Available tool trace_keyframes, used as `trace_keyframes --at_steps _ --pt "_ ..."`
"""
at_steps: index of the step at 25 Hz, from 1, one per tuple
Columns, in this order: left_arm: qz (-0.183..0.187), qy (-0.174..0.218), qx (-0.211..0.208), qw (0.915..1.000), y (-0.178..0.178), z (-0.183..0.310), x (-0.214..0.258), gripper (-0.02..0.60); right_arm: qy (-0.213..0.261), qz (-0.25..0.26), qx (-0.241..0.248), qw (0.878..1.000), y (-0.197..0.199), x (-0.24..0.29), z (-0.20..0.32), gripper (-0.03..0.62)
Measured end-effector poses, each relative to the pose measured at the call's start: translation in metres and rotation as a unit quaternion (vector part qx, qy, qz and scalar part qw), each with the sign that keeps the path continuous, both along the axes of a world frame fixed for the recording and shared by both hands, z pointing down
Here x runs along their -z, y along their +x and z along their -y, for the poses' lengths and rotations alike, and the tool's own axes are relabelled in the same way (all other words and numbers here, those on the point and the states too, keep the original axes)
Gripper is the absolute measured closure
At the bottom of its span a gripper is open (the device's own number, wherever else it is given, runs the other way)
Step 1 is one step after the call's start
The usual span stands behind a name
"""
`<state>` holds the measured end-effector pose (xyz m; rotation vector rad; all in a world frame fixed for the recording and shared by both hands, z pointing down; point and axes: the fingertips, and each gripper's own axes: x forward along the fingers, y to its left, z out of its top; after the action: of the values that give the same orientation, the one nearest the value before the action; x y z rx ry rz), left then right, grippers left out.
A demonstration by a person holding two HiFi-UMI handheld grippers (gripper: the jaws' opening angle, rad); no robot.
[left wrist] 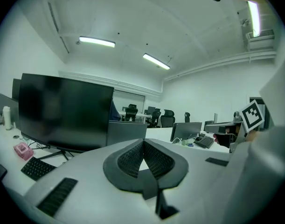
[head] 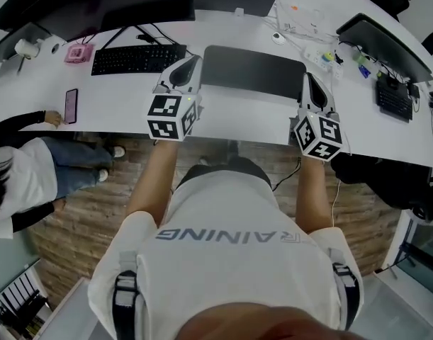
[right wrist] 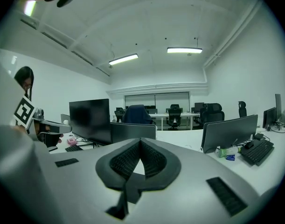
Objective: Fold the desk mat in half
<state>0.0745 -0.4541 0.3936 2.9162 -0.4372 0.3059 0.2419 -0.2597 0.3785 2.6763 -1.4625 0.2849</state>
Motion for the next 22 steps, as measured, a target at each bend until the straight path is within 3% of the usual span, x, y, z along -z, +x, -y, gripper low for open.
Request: trace_keyframes --at_steps 3,10,22 --pt "-0.008 0.019 -0.003 0.9998 -0.013 -0.013 0.015 0.552 0.011 -0.012 -0.001 1.0 -0.017 0.013 -0.011 0.571" --pt "-0.031 0.02 -0.009 0.9993 -0.033 -0.029 0.033 0.552 0.016 -0.035 -0.007 0.999 -0.041 0.035 -0.028 0.571" --pt "-0.048 0.022 -0.024 0.9983 -0.034 -0.039 0.046 0.552 0.02 -0.035 -0.014 0.999 -0.048 0.042 -0.039 0.571"
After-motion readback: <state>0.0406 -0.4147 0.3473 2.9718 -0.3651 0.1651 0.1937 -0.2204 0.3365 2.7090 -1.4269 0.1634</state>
